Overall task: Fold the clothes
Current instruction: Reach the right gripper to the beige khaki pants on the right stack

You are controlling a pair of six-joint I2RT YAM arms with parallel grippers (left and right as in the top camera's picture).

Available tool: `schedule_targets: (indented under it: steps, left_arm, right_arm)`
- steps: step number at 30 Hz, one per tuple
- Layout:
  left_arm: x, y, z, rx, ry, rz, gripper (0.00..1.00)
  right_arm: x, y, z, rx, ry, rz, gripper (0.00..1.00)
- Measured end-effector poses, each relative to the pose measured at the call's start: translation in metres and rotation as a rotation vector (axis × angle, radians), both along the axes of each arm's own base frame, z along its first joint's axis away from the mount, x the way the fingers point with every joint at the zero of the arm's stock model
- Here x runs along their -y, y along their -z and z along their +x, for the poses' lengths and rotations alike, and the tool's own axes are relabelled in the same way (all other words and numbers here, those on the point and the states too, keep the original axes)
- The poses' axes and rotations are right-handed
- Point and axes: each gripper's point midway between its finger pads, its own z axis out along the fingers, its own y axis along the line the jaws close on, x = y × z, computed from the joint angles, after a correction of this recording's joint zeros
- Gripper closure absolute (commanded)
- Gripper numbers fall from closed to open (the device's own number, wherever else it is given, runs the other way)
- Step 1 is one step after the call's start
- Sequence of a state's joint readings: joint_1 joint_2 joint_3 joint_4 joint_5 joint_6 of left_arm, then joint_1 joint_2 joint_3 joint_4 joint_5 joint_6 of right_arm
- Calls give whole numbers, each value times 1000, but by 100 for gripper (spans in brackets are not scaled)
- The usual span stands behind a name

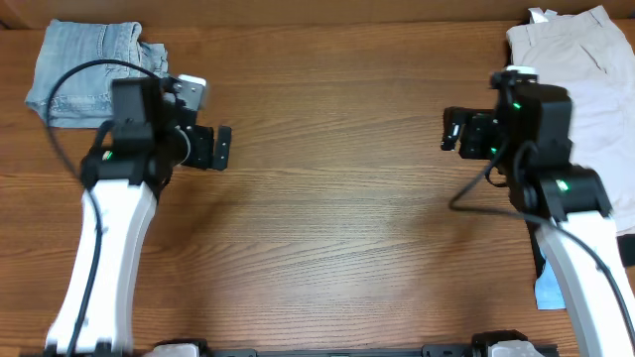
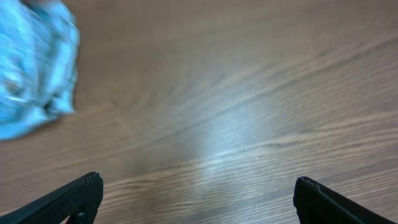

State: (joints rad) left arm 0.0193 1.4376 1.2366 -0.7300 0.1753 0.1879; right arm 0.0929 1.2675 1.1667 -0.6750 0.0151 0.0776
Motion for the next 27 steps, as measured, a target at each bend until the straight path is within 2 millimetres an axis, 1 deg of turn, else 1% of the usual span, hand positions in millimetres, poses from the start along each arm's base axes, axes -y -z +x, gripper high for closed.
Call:
schedule_targets:
  steps: [3, 4, 6, 8, 10, 12, 15, 17, 19, 22, 25, 27]
  left_arm:
    - [5, 30, 8, -73, 19, -24, 0]
    - [7, 36, 10, -84, 25, -33, 0]
    - [10, 43, 16, -86, 36, -49, 0]
    - [12, 41, 24, -59, 45, -58, 0]
    - [13, 35, 33, -12, 51, -64, 0]
    - [14, 28, 42, 34, 56, -67, 0]
    - [15, 24, 52, 76, 61, -70, 0]
    - [15, 23, 58, 99, 64, -70, 0]
    - [15, 26, 61, 102, 66, -72, 0]
    - [15, 33, 64, 89, 65, -74, 0]
    - [15, 42, 64, 67, 64, -74, 0]
    - [15, 50, 65, 48, 62, -74, 0]
  right_arm:
    - [5, 23, 10, -58, 18, -13, 0]
    - [10, 29, 14, -70, 35, -21, 0]
    - [27, 40, 22, -85, 90, -43, 1]
    - [51, 48, 31, -89, 161, -69, 1]
    - [76, 57, 38, -93, 234, -94, 1]
    - [95, 64, 45, -90, 284, -107, 1]
    - [120, 76, 57, -81, 346, -120, 2]
    - [132, 85, 67, -69, 374, -125, 5]
    - [141, 95, 77, -60, 391, -130, 7]
    - [149, 113, 90, -52, 397, -150, 8]
    - [156, 130, 105, -33, 408, -179, 12]
    - [161, 138, 113, -14, 425, -195, 14]
